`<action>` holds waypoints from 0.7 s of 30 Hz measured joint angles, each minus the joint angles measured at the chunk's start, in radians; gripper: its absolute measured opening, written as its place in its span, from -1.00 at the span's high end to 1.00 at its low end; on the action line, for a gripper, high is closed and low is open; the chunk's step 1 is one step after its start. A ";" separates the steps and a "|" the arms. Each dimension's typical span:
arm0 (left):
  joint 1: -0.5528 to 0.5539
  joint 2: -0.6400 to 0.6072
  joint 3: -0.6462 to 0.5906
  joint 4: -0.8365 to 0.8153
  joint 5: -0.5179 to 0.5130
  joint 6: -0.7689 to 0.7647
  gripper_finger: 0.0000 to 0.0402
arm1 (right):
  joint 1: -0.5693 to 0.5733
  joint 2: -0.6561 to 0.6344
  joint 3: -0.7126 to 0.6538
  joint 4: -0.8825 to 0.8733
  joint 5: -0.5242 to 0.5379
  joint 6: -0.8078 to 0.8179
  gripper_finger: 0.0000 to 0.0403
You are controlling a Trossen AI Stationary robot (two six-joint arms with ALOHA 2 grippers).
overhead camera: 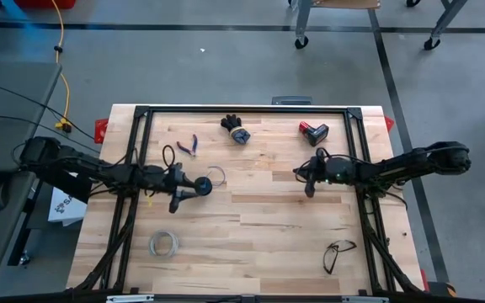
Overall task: Coil cords
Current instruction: Return to Home Position
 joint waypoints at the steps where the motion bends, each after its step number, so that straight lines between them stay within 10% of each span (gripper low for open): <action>1: 0.000 0.000 -0.012 0.005 0.014 0.001 0.23 | 0.000 0.000 0.000 -0.023 -0.008 0.003 1.00; 21: 0.000 0.003 -0.029 -0.046 0.002 -0.009 0.23 | 0.002 0.000 -0.045 0.030 0.089 0.021 1.00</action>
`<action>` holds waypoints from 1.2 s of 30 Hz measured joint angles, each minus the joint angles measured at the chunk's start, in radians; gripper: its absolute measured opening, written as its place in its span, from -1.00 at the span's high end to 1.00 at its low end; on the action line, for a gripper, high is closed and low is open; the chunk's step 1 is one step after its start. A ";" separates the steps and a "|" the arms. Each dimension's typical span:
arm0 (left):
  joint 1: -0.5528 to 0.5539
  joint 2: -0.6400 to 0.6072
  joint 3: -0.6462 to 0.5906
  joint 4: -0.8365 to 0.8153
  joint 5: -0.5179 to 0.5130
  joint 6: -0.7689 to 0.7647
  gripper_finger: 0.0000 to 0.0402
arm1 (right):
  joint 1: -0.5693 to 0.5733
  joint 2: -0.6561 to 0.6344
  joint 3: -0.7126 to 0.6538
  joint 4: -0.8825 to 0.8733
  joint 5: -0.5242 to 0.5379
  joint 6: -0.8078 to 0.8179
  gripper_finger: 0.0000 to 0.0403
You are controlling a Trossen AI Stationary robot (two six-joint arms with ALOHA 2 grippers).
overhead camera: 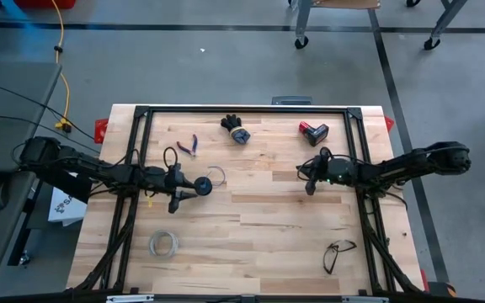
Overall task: Coil cords
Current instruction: Return to Home Position
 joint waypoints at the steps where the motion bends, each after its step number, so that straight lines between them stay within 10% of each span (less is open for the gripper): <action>1: 0.000 0.000 0.000 0.001 0.000 0.000 0.23 | 0.000 0.000 0.000 -0.012 0.000 0.000 1.00; 11: 0.000 -0.069 0.001 -0.034 -0.002 -0.001 0.23 | 0.000 -0.017 0.000 -0.056 -0.002 0.000 1.00; 22: 0.000 -0.473 0.001 -0.151 -0.002 -0.001 0.23 | 0.000 -0.580 0.000 -0.463 -0.003 0.000 1.00; 36: 0.002 -0.664 0.001 -0.206 -0.001 -0.001 0.23 | 0.000 -1.054 0.000 -0.499 -0.003 0.000 1.00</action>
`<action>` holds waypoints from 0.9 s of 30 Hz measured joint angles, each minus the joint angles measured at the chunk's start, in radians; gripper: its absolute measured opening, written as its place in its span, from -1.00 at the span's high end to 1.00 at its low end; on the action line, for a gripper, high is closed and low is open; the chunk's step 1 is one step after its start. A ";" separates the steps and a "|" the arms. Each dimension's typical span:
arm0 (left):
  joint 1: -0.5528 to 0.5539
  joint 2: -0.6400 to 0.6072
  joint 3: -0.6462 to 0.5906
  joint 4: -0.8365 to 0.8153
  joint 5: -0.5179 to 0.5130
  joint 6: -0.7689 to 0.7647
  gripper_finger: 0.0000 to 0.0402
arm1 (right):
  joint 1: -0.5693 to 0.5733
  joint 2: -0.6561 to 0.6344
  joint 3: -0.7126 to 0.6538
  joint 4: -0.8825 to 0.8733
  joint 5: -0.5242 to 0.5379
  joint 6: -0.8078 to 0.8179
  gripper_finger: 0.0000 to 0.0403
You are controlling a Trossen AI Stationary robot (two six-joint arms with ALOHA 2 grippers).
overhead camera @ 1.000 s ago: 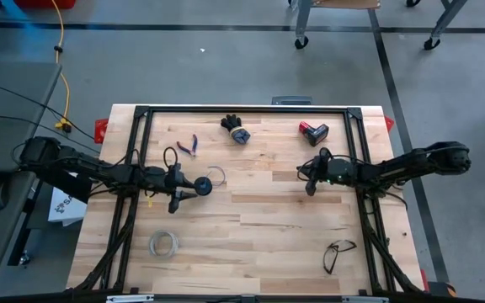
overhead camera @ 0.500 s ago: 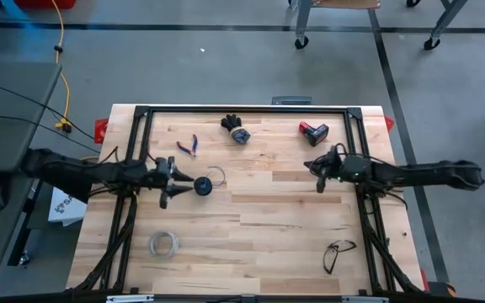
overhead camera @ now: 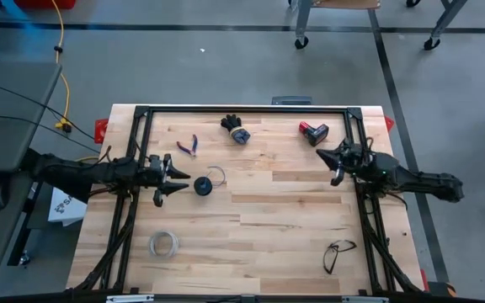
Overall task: Coil cords
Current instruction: Return to Home Position
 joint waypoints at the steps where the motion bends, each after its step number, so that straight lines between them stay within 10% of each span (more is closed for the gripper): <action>1: 0.000 -0.009 0.000 -0.019 0.000 0.000 0.23 | 0.000 -0.029 0.000 0.000 0.000 0.000 1.00; 27: 0.095 -0.203 0.000 -0.141 0.023 0.000 0.23 | 0.062 -0.063 -0.008 -0.069 -0.001 0.000 1.00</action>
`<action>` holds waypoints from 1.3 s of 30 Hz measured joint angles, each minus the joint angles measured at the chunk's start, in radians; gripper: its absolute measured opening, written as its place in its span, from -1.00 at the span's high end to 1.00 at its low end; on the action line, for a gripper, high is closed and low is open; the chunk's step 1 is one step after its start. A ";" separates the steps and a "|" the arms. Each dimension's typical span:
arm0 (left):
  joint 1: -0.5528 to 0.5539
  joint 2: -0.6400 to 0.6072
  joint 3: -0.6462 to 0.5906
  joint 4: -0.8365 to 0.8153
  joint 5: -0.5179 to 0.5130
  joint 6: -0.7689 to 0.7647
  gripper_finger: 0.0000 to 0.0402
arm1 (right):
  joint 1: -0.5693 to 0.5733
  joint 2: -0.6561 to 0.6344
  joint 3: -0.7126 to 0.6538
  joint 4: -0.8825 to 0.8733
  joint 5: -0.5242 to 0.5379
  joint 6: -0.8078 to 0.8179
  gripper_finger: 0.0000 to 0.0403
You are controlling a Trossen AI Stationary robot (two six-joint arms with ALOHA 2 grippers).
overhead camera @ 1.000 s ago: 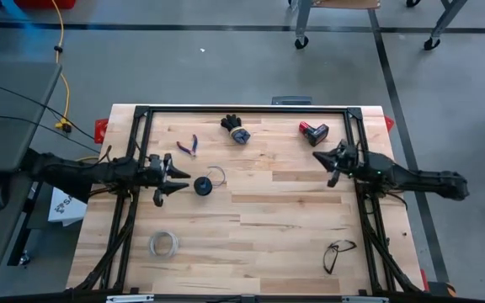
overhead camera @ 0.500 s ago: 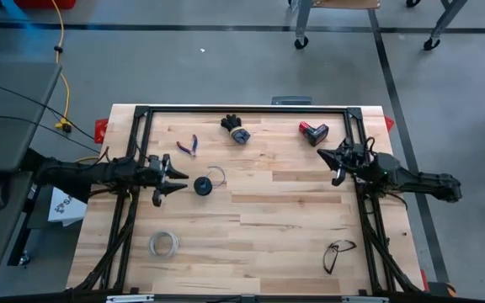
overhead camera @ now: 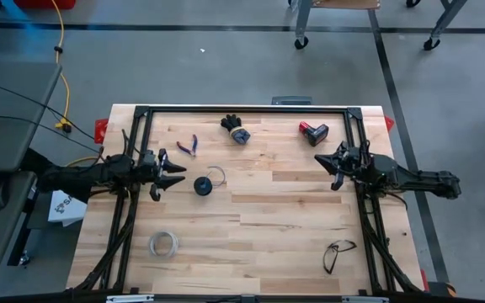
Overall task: Coil cords
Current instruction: Return to Home Position
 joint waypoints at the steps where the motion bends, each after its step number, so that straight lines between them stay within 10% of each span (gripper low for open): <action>1: 0.000 -0.002 0.000 0.000 0.000 0.000 0.23 | 0.000 0.000 0.000 -0.004 0.000 0.000 1.00; 39: -0.001 0.002 0.000 0.000 0.000 0.000 0.23 | 0.008 0.016 -0.001 -0.018 0.000 0.000 1.00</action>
